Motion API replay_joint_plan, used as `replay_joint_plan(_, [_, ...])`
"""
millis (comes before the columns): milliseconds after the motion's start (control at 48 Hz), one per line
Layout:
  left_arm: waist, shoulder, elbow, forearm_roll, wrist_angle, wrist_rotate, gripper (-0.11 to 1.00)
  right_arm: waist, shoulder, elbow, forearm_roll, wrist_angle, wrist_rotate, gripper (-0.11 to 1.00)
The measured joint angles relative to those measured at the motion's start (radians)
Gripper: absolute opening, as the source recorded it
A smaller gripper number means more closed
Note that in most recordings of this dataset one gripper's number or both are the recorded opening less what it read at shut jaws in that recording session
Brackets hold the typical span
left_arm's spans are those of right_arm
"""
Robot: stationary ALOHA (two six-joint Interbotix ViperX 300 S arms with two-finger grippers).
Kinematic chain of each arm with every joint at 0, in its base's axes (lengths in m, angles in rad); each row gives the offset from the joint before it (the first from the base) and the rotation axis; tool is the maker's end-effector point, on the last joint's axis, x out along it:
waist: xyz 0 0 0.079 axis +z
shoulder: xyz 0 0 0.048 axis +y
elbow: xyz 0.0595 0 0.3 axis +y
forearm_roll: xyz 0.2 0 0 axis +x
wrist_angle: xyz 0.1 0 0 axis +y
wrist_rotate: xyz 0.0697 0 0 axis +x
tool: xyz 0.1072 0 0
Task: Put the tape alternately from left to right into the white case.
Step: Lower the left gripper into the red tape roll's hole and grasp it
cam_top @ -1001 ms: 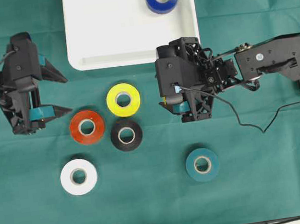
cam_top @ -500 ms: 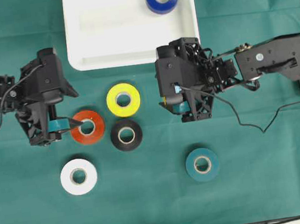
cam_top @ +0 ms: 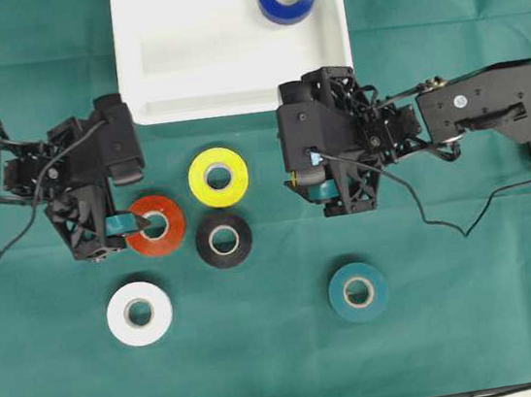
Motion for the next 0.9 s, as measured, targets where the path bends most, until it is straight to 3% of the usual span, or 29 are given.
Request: replay_joint_plan(896, [-0.003, 0.153, -0.078, 0.000, 0.066, 0.002, 0.75, 0.002, 0.006, 0.002, 0.000, -0.002, -0.002, 0.82])
